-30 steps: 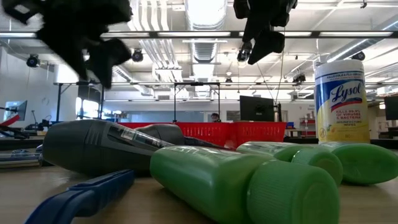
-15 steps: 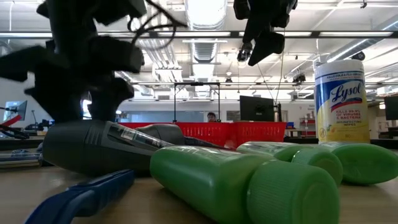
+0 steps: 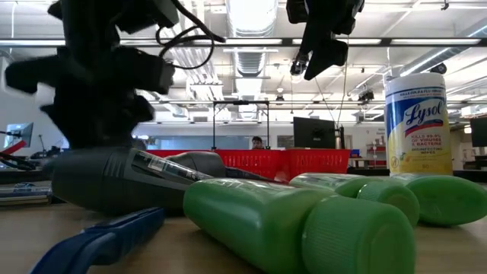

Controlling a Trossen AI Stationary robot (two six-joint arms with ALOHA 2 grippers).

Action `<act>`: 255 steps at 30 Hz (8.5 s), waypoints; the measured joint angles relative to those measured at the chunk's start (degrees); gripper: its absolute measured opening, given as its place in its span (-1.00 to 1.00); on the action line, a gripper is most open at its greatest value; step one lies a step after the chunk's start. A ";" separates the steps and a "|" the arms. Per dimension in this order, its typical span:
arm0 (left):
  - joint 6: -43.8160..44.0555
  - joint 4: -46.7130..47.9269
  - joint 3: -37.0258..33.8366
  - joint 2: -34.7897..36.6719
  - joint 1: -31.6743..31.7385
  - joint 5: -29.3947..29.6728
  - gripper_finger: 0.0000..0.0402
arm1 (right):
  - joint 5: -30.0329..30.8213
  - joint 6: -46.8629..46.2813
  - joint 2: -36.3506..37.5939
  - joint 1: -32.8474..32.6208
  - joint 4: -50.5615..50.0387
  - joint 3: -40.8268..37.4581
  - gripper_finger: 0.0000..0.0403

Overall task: Pick & Place Travel size toiletries
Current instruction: Put the gray deodorant into the blue bin

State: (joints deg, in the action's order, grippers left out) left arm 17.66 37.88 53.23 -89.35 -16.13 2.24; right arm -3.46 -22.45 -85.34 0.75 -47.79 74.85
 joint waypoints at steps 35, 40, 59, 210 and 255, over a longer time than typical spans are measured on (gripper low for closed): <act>34.17 3.52 -9.85 25.05 33.46 4.85 0.31 | 1.65 0.39 0.07 0.00 -0.06 -0.09 0.66; 4.61 -5.74 -7.37 27.92 24.31 -6.80 0.29 | -0.51 4.66 0.08 0.00 -0.36 -0.28 0.68; -2.46 -11.70 -7.50 19.11 2.52 -4.71 0.28 | -3.21 17.09 -8.48 -8.21 3.26 -0.74 0.65; 19.04 12.18 6.15 12.92 12.05 13.31 0.72 | 19.98 -17.67 30.71 -25.35 1.38 -26.56 0.70; 26.92 24.02 46.43 -34.92 -9.64 -2.85 0.15 | 16.72 -17.01 30.71 -25.77 1.18 -28.04 0.81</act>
State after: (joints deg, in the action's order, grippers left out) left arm 44.58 61.90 99.67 -124.27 -25.77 -0.61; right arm 13.26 -39.46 -54.63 -25.02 -46.61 46.80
